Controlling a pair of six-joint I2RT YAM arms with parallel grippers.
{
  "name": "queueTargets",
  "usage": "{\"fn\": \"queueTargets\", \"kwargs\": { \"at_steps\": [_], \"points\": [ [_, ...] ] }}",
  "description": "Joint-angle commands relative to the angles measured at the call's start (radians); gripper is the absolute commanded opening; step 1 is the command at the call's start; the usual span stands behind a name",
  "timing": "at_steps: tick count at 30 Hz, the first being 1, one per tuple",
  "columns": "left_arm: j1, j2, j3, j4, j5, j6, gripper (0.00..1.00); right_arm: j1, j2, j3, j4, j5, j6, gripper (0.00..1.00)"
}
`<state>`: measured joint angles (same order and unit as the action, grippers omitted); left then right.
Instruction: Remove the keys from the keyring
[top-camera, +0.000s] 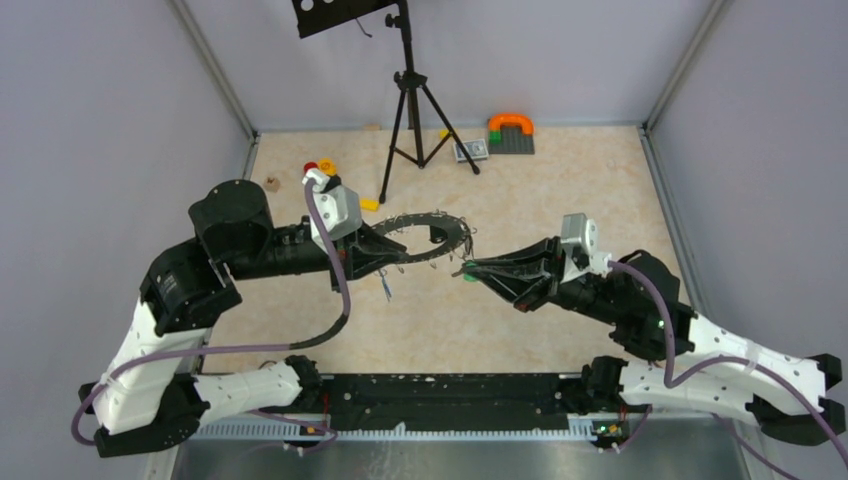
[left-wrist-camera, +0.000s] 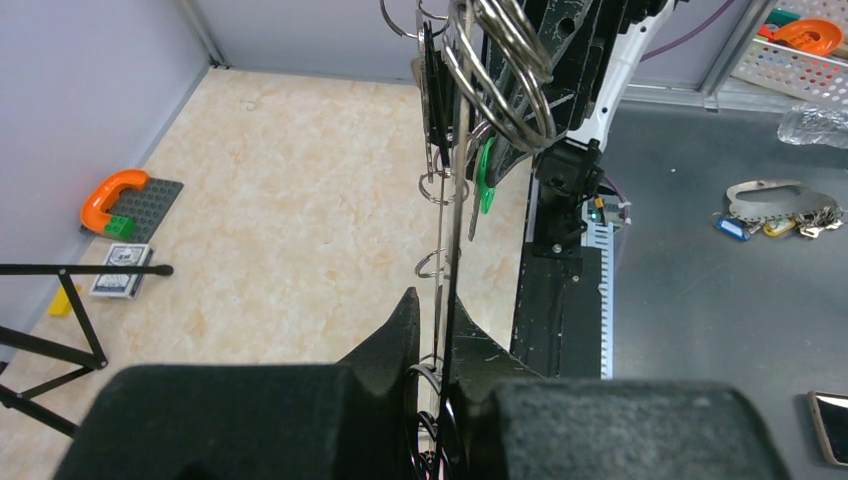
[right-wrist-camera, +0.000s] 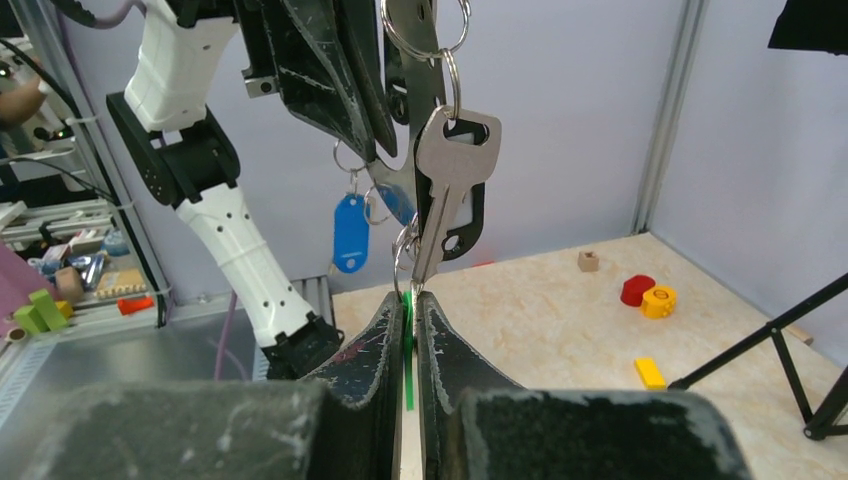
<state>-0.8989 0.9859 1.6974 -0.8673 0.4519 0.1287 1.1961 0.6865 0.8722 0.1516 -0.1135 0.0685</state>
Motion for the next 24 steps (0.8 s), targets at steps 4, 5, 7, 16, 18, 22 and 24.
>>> {"fn": "queueTargets", "kwargs": {
  "at_steps": [4, 5, 7, 16, 18, 22, 24],
  "points": [
    [0.000, -0.005, 0.013, 0.064, -0.010, 0.000, 0.00, 0.011, -0.023, 0.082, -0.099, 0.013, -0.048, 0.12],
    [0.000, -0.004, 0.016, 0.060, -0.005, 0.001, 0.00, 0.011, -0.024, 0.092, -0.122, 0.017, -0.057, 0.19],
    [0.000, 0.004, 0.019, 0.047, 0.008, 0.002, 0.00, 0.012, -0.032, 0.113, -0.170, 0.029, -0.063, 0.32],
    [0.000, 0.025, 0.028, 0.015, 0.042, -0.006, 0.00, 0.012, -0.060, 0.091, -0.068, 0.068, -0.133, 0.63],
    [0.000, 0.029, 0.030, 0.017, 0.047, -0.008, 0.00, 0.011, -0.048, 0.073, -0.011, 0.075, -0.141, 0.64],
    [0.000, 0.035, 0.036, 0.020, 0.060, -0.013, 0.00, 0.012, 0.000, 0.058, 0.063, 0.097, -0.148, 0.68],
    [0.000, 0.039, 0.036, 0.021, 0.067, -0.014, 0.00, 0.012, 0.017, 0.044, 0.107, 0.107, -0.158, 0.69]
  ]
}}
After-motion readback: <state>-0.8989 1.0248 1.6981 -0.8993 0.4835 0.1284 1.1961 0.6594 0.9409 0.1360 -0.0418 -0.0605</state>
